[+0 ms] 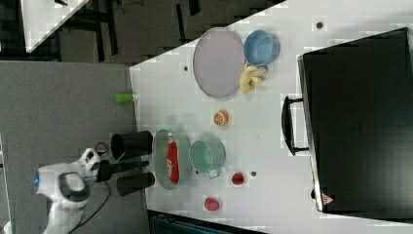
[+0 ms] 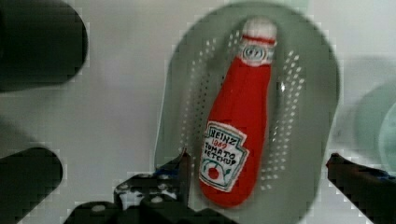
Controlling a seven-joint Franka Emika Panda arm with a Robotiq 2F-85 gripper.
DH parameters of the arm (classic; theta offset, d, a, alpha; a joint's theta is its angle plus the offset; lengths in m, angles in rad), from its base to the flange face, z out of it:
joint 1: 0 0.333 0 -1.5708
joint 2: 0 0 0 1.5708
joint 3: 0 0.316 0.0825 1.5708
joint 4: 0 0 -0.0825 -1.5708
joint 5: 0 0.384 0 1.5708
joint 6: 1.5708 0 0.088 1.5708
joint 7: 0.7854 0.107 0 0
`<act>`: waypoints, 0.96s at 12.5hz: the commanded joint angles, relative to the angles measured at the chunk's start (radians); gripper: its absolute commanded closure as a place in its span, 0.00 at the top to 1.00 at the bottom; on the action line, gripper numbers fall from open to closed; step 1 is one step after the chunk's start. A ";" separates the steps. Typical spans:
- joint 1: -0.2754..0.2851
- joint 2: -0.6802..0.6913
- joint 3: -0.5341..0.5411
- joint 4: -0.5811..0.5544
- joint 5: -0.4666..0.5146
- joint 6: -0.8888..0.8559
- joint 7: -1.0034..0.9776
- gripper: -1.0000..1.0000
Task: Pick ketchup from strainer and place it on the table
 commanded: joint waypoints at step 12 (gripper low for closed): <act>0.013 0.415 -0.068 -0.015 -0.392 0.252 0.359 0.84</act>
